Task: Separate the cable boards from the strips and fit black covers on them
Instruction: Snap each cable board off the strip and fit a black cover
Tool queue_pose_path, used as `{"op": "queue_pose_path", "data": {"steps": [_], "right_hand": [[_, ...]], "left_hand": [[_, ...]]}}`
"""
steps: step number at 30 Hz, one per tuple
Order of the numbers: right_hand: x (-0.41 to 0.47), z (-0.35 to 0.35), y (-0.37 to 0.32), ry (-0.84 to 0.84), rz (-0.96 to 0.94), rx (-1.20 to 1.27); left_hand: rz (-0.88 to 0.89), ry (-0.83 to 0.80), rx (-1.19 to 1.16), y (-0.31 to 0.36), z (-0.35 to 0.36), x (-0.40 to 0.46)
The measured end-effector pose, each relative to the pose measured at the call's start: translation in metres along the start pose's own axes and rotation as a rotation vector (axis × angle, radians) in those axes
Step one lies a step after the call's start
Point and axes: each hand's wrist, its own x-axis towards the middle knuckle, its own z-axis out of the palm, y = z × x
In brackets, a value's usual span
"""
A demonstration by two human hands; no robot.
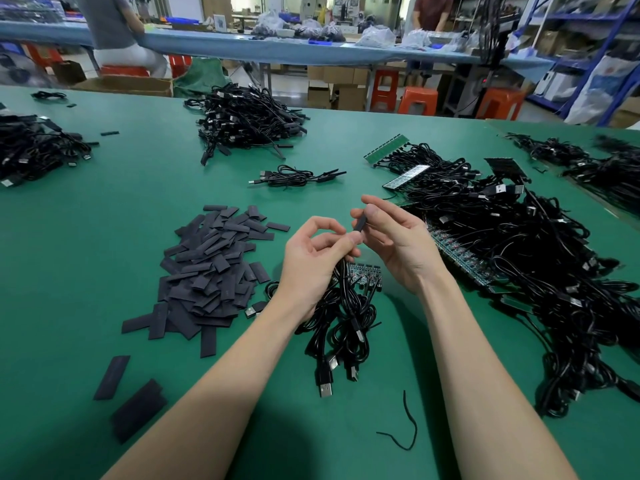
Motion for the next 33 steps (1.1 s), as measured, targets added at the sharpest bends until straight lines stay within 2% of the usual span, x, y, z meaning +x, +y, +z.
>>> {"op": "queue_pose_path", "data": {"steps": [8,13,19,22,28,33], "right_hand": [[0.001,-0.003,0.001,-0.002,0.017,-0.002],[0.003,0.002,0.001,0.061,0.025,0.011],[0.008,-0.001,-0.005,0.251,-0.028,0.243],[0.009,-0.003,-0.003,0.305,-0.056,0.284],[0.012,-0.008,-0.002,0.356,-0.041,0.093],[0.012,-0.007,-0.001,0.404,0.028,0.037]], "left_hand": [[0.015,0.011,0.004,-0.001,0.000,0.000],[-0.011,-0.008,0.019,-0.002,0.001,0.001],[-0.048,-0.088,0.304,-0.003,0.006,-0.003],[-0.095,-0.069,0.356,-0.001,0.007,-0.006],[-0.007,0.038,0.478,0.023,-0.001,0.018],[0.153,0.068,0.878,0.042,-0.020,0.081]]}}
